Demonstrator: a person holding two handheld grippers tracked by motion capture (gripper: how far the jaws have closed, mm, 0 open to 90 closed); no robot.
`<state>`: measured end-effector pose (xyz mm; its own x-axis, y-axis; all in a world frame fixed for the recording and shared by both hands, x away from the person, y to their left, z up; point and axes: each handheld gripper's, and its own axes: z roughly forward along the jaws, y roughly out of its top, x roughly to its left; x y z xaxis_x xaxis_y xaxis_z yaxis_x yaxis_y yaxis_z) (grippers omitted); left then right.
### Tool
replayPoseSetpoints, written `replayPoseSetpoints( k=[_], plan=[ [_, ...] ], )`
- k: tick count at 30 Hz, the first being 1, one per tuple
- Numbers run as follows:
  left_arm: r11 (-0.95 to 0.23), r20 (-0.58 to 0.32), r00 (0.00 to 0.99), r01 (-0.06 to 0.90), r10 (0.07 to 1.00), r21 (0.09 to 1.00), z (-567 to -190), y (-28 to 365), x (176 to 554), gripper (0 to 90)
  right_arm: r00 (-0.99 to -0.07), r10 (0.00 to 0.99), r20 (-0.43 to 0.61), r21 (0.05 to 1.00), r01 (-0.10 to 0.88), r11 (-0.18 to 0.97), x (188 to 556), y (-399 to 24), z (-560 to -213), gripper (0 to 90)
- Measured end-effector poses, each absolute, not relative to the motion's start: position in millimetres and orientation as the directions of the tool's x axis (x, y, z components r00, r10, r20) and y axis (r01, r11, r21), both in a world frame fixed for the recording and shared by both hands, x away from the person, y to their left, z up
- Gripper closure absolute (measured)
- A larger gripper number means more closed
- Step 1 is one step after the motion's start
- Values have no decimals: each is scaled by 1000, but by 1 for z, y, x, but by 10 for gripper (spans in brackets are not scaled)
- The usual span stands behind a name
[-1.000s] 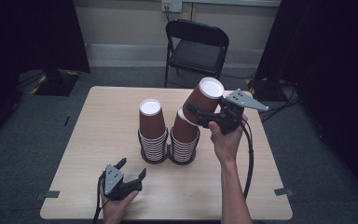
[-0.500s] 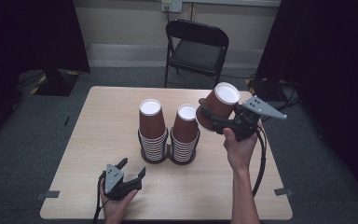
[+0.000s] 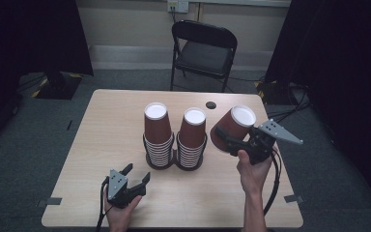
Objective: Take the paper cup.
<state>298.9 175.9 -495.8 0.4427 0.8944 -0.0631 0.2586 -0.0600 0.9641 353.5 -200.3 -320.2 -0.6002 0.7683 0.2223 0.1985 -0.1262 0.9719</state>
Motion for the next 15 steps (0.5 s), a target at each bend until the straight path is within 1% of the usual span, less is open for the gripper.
replayPoseSetpoints(
  k=[1,2,3,6,7,11,12,13,14,15],
  plan=[
    [-64,-61,448,259,892,964,-496,176,299,264,-598,770,223,972,202,-125,351,-200,-322,146],
    [-49,-93,483,272,870,961,-496,177,300,285,-595,771,227,969,213,-121,348,-201,-327,146],
    [-49,-93,483,272,870,961,-496,177,300,303,-595,771,227,969,213,-121,348,-201,-327,146],
    [-66,-73,493,260,867,963,-496,175,297,310,-587,774,238,965,234,-120,346,-201,-337,146],
    [-53,-87,501,259,861,965,-496,175,297,322,-585,770,254,960,248,-129,344,-200,-343,147],
    [-49,-85,499,250,862,967,-494,175,295,303,-587,759,281,952,268,-146,342,-199,-353,147],
    [-31,-109,510,260,853,965,-492,175,294,291,-586,757,290,949,280,-147,342,-197,-359,147],
    [-31,-109,510,260,853,965,-492,175,294,271,-586,757,290,949,280,-147,342,-197,-359,147],
    [-13,-131,518,265,845,964,-490,174,294,271,-584,755,297,946,290,-148,342,-197,-362,147],
    [-18,-124,527,257,841,966,-488,172,293,271,-581,752,311,940,307,-151,342,-196,-365,147]
  ],
)
